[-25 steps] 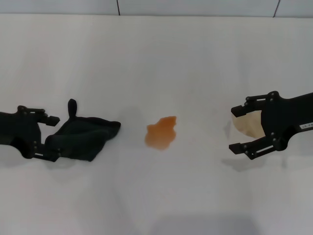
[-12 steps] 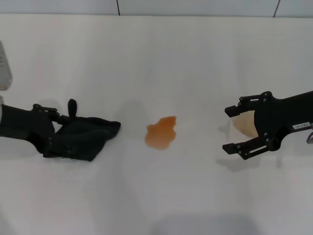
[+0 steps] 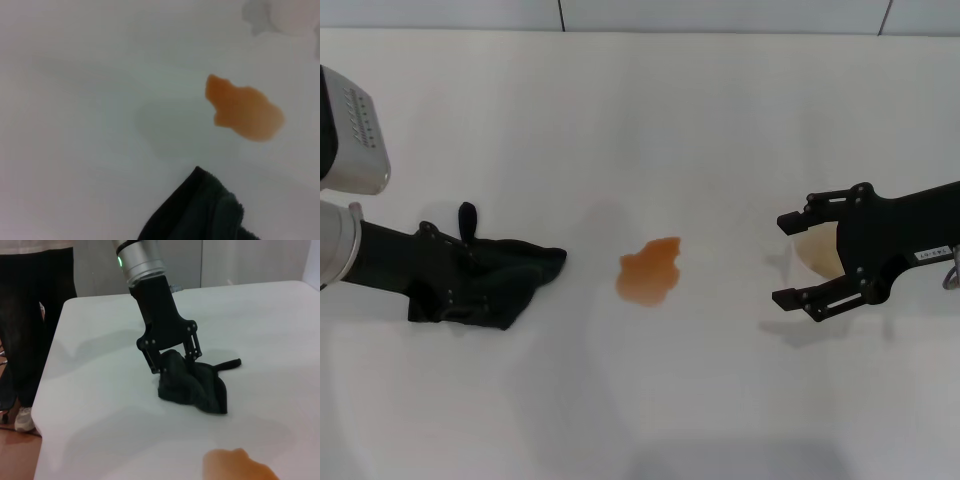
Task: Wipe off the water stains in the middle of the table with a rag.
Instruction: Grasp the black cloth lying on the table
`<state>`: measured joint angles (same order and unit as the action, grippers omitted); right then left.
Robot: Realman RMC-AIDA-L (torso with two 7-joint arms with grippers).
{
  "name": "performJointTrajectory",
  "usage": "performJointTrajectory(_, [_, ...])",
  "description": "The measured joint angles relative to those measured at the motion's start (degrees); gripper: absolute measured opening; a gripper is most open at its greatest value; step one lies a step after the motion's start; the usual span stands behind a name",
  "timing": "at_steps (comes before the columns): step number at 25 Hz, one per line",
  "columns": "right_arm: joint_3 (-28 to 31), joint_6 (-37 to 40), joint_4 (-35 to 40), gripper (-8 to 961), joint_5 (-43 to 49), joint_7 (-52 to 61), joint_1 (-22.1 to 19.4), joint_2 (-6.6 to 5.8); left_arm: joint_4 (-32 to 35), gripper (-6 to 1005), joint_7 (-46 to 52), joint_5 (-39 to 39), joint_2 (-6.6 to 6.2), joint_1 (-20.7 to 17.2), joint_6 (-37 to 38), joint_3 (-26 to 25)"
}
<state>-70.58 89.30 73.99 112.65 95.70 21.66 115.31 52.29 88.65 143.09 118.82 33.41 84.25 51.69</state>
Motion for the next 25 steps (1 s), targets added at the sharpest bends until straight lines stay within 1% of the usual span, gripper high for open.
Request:
performJointTrajectory(1, [0.0, -0.01, -0.02, 871, 0.0, -0.02, 0.01, 0.0, 0.0, 602, 0.05, 0.0, 0.0, -0.06, -0.22, 0.03])
performJointTrajectory(9, [0.0, -0.22, -0.12, 871, 0.0, -0.05, 0.05, 0.0, -0.09, 379, 0.08, 0.05, 0.0, -0.28, -1.21, 0.02])
performJointTrajectory(14, [0.0, -0.52, -0.16, 870, 0.0, -0.03, 0.05, 0.0, -0.09, 384, 0.0, 0.08, 0.0, -0.35, -1.34, 0.09])
performJointTrajectory(20, [0.0, -0.81, -0.25, 870, -0.25, -0.03, 0.05, 0.0, -1.11, 220, 0.59, 0.37, -0.02, 0.01, -1.29, 0.15])
performJointTrajectory(25, [-0.05, -0.81, -0.25, 870, -0.46, -0.04, 0.05, 0.0, -1.53, 108, 1.53, 0.9, 0.03, 0.64, -1.37, 0.17])
